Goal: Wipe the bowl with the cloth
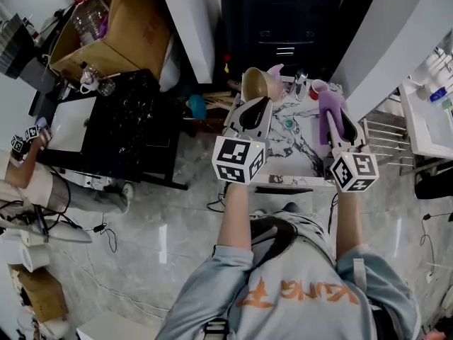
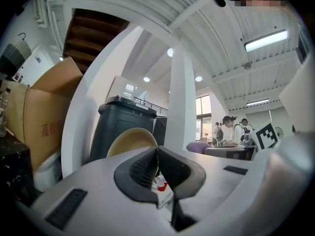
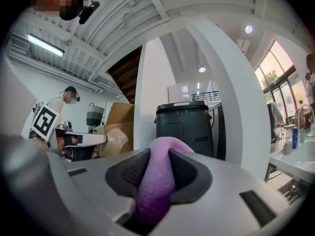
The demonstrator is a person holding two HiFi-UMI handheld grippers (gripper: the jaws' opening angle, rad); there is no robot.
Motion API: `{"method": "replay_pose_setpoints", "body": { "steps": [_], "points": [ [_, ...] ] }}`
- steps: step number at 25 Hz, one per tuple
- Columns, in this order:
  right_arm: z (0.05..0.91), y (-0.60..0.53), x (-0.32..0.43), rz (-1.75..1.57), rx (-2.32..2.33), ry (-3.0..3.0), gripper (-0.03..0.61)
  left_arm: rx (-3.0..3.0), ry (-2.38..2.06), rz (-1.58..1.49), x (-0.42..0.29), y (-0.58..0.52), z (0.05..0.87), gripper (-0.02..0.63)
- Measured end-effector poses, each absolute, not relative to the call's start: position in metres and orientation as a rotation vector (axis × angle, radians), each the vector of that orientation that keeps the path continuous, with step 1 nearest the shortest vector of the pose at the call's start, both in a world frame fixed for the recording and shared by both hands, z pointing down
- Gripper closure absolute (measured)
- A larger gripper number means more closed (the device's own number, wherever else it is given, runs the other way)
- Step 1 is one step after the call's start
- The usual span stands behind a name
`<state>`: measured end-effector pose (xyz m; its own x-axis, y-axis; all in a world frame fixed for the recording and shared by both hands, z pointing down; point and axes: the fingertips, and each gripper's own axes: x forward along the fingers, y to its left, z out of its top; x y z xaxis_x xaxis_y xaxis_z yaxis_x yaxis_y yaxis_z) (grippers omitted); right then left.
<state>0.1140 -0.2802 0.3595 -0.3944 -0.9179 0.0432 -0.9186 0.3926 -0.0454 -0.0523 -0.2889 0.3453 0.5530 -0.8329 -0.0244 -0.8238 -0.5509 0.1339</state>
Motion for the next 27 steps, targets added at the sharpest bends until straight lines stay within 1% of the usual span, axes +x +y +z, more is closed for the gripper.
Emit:
{"method": "replay_pose_setpoints", "body": {
  "steps": [19,27],
  "points": [
    [0.369,-0.272,0.096,0.103,1.706,-2.599,0.453,2.581,-1.544,-0.019,-0.088,-0.256,0.372,0.586],
    [0.373,-0.275,0.099,0.128,1.678,-2.626,0.453,2.561,-1.552,0.0,-0.083,-0.257,0.378,0.586]
  ]
}}
